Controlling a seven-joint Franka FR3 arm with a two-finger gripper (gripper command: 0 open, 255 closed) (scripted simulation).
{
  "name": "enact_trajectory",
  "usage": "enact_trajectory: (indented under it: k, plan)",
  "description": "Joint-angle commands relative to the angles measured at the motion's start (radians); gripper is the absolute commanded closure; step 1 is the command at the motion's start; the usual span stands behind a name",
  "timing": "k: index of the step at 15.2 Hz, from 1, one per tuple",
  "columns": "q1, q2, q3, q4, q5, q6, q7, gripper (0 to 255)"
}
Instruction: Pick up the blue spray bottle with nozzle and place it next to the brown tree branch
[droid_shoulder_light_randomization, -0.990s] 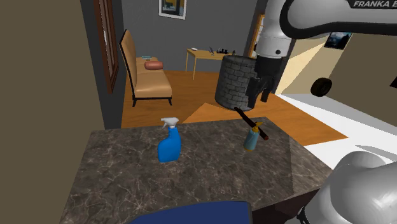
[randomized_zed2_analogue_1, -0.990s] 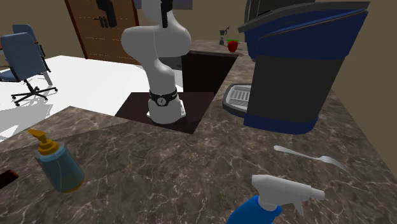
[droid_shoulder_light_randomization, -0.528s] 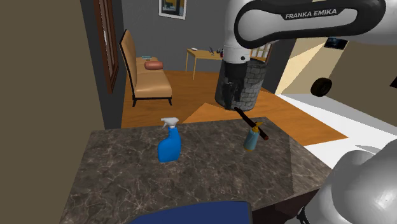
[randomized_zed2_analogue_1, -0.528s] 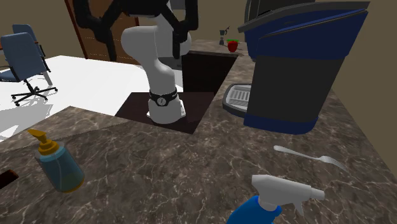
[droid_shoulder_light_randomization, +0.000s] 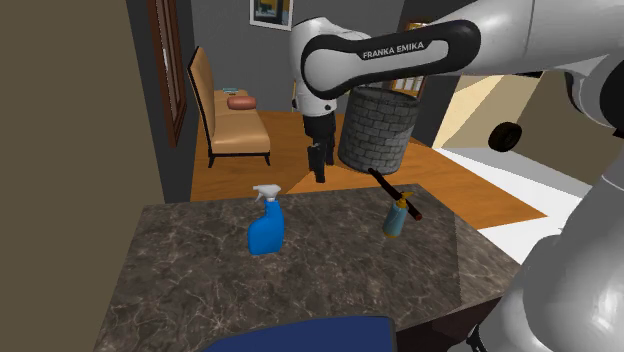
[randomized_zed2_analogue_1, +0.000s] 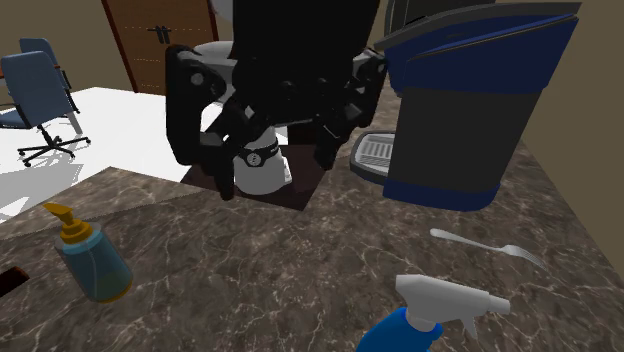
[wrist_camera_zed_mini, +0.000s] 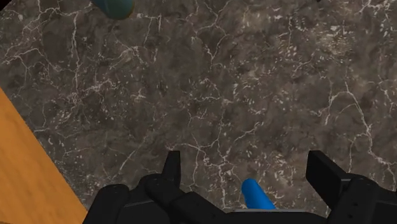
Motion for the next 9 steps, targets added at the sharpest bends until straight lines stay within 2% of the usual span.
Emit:
enact_trajectory:
  k: [1, 9]
  plan:
    - [0.016, 0.078, 0.016, 0.064, -0.029, -0.009, -0.033, 0]
    - [0.111, 0.398, 0.07, 0.341, -0.16, -0.06, -0.147, 0]
